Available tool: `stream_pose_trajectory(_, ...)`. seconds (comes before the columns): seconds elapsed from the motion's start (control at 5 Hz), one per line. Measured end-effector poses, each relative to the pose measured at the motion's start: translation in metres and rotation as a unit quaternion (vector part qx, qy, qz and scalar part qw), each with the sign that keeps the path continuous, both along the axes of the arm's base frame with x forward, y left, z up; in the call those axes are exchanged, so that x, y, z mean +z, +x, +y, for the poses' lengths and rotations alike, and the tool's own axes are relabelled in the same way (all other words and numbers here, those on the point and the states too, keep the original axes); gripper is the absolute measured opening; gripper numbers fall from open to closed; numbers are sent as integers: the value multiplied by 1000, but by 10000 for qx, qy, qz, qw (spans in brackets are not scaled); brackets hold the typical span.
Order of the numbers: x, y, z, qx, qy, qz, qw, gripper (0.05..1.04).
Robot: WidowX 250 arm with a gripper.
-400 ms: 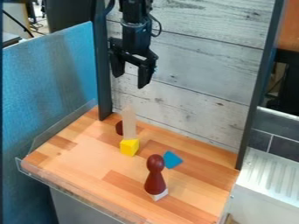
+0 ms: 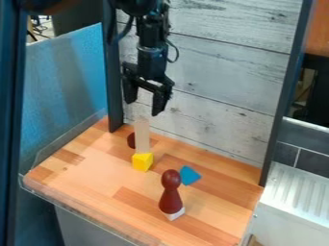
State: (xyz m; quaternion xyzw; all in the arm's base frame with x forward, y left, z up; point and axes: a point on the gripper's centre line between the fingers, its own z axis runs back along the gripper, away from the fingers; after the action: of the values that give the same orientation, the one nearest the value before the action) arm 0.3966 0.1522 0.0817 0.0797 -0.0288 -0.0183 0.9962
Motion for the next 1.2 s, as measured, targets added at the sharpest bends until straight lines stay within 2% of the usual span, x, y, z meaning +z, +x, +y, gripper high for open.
stream_pose_trajectory(0.4, -30, 21, 1, 219, 188, 123, 9995, 1001)
stream_pose_trajectory(0.8, -34, 22, 2, 171, 186, 226, 9994, 1001)
stream_pose_trajectory(1.2, -31, 19, 7, 45, 44, 281, 9996, 1001)
